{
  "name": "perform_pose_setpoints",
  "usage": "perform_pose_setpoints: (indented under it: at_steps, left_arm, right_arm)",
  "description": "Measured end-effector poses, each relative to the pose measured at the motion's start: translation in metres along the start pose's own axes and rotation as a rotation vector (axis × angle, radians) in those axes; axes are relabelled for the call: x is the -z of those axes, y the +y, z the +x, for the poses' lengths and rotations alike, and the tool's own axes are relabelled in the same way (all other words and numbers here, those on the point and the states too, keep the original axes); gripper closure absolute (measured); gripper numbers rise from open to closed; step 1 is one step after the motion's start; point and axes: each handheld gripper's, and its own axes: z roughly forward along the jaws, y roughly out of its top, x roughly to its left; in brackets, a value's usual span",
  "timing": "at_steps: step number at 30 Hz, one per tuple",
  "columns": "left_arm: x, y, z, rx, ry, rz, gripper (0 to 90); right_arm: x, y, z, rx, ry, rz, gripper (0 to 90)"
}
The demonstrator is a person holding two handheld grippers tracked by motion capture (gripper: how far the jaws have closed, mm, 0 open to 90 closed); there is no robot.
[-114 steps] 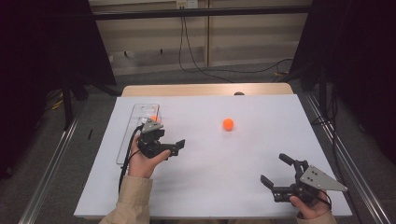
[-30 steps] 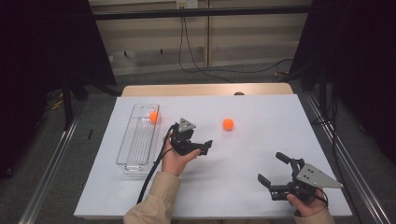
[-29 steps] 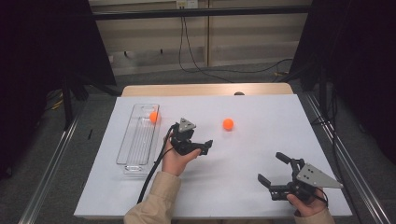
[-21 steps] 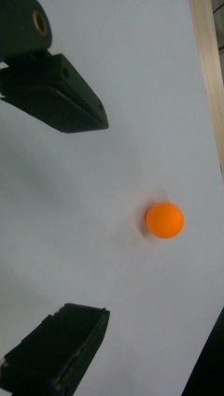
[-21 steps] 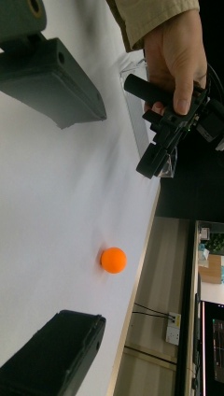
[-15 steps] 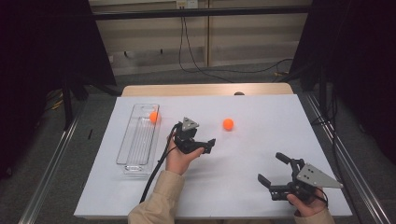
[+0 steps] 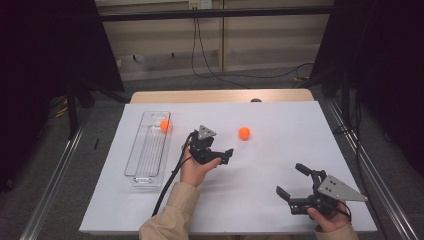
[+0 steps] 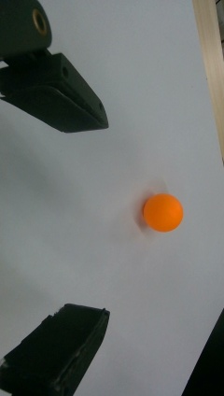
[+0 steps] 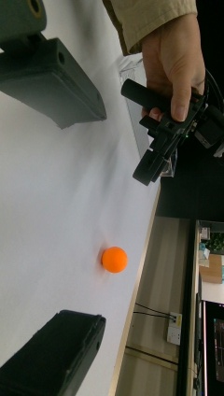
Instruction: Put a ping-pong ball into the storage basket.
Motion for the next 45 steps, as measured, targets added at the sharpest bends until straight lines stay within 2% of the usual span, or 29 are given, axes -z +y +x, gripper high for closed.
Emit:
perform_pose_setpoints:
  at_steps: [18,20,25,29,35,37,45]
  left_arm:
    - [-0.008,0.004,-0.004,-0.005,-0.002,0.009,7.9]
    - [-0.010,0.005,-0.003,0.007,0.001,0.006,7.9]
    - [-0.011,0.006,-0.003,-0.010,0.005,0.011,7.9]
    - [-0.014,0.007,-0.004,0.003,0.001,0.007,8.0]
    - [-0.017,0.008,-0.008,-0.008,-0.018,0.018,8.0]
    - [-0.018,0.008,-0.009,0.007,-0.024,0.011,8.0]
    - [-0.023,0.008,-0.007,0.004,-0.014,0.021,8.0]
  right_arm:
    - [0.000,0.000,-0.002,0.000,-0.002,-0.003,2.5]
    - [0.000,0.000,-0.002,-0.004,-0.005,-0.004,2.6]
    - [0.000,0.000,-0.002,-0.005,-0.007,-0.006,2.6]
    - [0.000,0.001,-0.002,-0.006,-0.005,-0.008,2.6]
    - [-0.001,0.001,-0.003,-0.009,-0.004,-0.009,2.6]
    - [-0.002,0.001,-0.003,-0.006,0.000,-0.010,2.6]
    - [-0.002,0.001,-0.004,-0.010,-0.004,-0.012,2.6]
